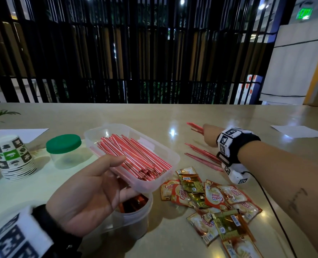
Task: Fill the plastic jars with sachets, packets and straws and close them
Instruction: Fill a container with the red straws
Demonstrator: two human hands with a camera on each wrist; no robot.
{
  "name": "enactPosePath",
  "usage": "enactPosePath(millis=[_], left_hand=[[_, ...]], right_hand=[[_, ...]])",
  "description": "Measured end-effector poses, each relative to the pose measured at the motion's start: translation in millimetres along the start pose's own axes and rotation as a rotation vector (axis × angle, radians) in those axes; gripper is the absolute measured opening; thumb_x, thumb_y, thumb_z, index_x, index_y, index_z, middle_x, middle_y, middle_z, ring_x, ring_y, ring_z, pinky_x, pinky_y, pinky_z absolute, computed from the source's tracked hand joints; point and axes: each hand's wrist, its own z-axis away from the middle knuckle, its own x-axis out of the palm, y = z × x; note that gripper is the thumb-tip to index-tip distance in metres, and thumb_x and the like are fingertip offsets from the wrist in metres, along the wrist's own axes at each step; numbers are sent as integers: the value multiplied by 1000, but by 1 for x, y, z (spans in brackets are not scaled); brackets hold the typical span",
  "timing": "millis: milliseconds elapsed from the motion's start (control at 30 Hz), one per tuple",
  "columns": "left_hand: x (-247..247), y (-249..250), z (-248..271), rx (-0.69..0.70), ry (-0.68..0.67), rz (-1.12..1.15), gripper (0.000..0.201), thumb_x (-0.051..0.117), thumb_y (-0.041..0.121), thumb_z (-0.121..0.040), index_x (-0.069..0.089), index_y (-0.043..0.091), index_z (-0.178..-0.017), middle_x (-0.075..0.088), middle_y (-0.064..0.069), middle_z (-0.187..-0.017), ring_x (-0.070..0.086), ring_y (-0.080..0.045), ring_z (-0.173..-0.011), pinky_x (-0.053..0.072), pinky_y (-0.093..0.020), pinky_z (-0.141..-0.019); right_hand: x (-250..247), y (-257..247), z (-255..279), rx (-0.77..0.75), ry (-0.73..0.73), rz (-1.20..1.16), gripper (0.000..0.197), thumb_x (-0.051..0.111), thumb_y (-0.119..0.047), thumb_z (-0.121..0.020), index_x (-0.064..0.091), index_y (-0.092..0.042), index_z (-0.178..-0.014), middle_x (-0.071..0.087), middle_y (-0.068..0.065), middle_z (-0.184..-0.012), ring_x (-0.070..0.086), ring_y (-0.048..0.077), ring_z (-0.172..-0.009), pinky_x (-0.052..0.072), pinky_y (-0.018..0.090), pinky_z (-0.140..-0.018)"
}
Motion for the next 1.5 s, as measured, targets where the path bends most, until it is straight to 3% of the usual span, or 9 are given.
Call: enactPosePath(millis=[67, 133, 367, 633, 967, 1100, 1200, 1400, 1500], left_hand=[[10, 3, 6, 19, -15, 98, 26, 56, 20, -88, 65, 7, -109, 63, -32, -117, 63, -48, -106, 55, -60, -78], [26, 7, 12, 41, -48, 196, 38, 55, 12, -83, 55, 12, -121, 69, -27, -108, 70, -41, -96, 60, -50, -64], [38, 6, 16, 56, -57, 182, 53, 57, 8, -83, 46, 12, -134, 66, -25, -117, 67, -42, -102, 60, -49, -70], [42, 3, 32, 99, -58, 169, 44, 53, 6, -92, 44, 12, -135, 67, -22, -118, 68, -38, -102, 60, -44, -67], [29, 2, 45, 103, -65, 237, 44, 51, 3, -93, 44, 6, -136, 66, -23, -119, 67, -40, -103, 57, -57, -78], [24, 4, 49, 99, -64, 291, 48, 55, 1, -88, 45, 9, -135, 66, -24, -118, 68, -43, -100, 56, -58, -76], [22, 5, 51, 94, -51, 346, 58, 60, 3, -76, 46, 7, -133, 67, -25, -115, 68, -43, -98, 57, -57, -72], [23, 3, 54, 81, -63, 379, 49, 57, 4, -84, 47, 9, -132, 67, -25, -115, 68, -43, -99, 58, -56, -71], [20, 1, 52, 81, -77, 366, 49, 55, 4, -87, 46, 8, -135, 66, -25, -119, 66, -44, -103, 58, -55, -72]], right_hand=[[-26, -20, 11, -58, 24, -8, 26, 41, -4, -97, 47, -2, -121, 47, 5, -78, 45, 20, -65, 36, 27, -57], [-59, -43, 33, -173, 58, -75, 22, 36, -7, -98, 46, -5, -117, 43, 2, -75, 41, 16, -61, 31, 26, -51], [-127, -127, 134, -561, -20, -83, 23, 37, -11, -97, 48, -15, -117, 50, 1, -85, 45, 15, -70, 38, 26, -56], [-118, -159, 184, -586, -85, 350, 27, 36, -9, -98, 48, -11, -122, 58, 3, -102, 52, 17, -79, 43, 25, -63], [-105, -169, 208, -664, -134, 247, 43, 50, -16, -96, 38, -21, -137, 49, -8, -80, 48, 6, -65, 34, 21, -51], [-105, -173, 205, -658, -196, 161, 58, 62, -14, -90, 33, -28, -139, 59, -5, -93, 61, 12, -79, 54, 25, -64], [-102, -176, 205, -663, -175, 105, 52, 64, -15, -88, 38, -28, -131, 64, -1, -103, 64, 16, -86, 57, 30, -73], [-101, -178, 206, -702, -98, 58, 19, 58, -9, -90, 48, -22, -99, 55, -5, -82, 52, 13, -68, 41, 23, -54], [-100, -180, 205, -703, -70, 53, 17, 55, -7, -91, 56, -20, -102, 50, -10, -80, 49, 8, -69, 37, 19, -54]])
